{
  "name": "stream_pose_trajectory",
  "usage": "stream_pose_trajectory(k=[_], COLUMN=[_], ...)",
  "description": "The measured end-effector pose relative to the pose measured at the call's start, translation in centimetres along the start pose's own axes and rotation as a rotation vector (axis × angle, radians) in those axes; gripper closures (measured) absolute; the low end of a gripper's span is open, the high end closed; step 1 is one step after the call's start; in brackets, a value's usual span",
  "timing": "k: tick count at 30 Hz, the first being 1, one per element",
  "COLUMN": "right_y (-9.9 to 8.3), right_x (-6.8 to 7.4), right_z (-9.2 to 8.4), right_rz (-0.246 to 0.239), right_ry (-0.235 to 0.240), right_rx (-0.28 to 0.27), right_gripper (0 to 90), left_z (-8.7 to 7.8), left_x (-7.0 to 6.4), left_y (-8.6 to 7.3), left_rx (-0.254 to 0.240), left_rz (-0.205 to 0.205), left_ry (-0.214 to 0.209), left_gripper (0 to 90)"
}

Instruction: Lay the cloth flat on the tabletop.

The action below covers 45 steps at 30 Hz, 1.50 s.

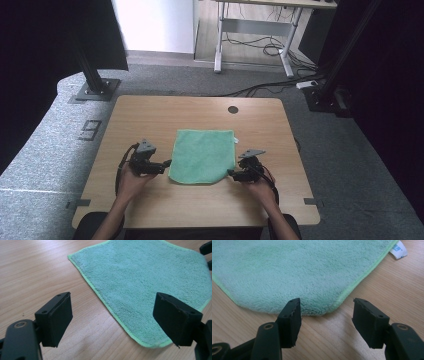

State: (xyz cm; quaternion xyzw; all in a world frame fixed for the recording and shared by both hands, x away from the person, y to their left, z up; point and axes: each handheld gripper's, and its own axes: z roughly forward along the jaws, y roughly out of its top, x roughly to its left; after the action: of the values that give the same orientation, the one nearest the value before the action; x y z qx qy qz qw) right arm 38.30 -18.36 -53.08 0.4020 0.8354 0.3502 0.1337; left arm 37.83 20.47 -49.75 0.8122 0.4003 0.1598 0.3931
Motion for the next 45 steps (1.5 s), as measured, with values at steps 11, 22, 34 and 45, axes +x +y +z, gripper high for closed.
stream_pose_trajectory(k=[11, 22, 34, 45], right_y=[0.2, 3.3, 8.7, 10.6], right_x=[0.6, 0.6, 1.0, 2.8], right_z=[1.4, -0.4, 3.8, 9.6], right_rz=[-0.036, -0.027, -0.022, -0.037], right_ry=[0.014, 0.05, 0.071, 0.135], right_rx=[0.023, -0.014, 0.0, 0.03], right_gripper=[71.9, 84.5, 81.0, 70.4], left_z=[3.7, 4.0, 4.0, 4.1], left_x=[-0.7, -0.8, -0.8, -0.9], left_y=[-2.0, -2.4, -2.5, -2.6], left_rx=[0.171, 0.179, 0.171, 0.162], left_rz=[0.049, 0.048, 0.049, 0.046], left_ry=[0.009, 0.015, 0.013, 0.012], left_gripper=[16.4, 16.8, 16.8, 16.8])
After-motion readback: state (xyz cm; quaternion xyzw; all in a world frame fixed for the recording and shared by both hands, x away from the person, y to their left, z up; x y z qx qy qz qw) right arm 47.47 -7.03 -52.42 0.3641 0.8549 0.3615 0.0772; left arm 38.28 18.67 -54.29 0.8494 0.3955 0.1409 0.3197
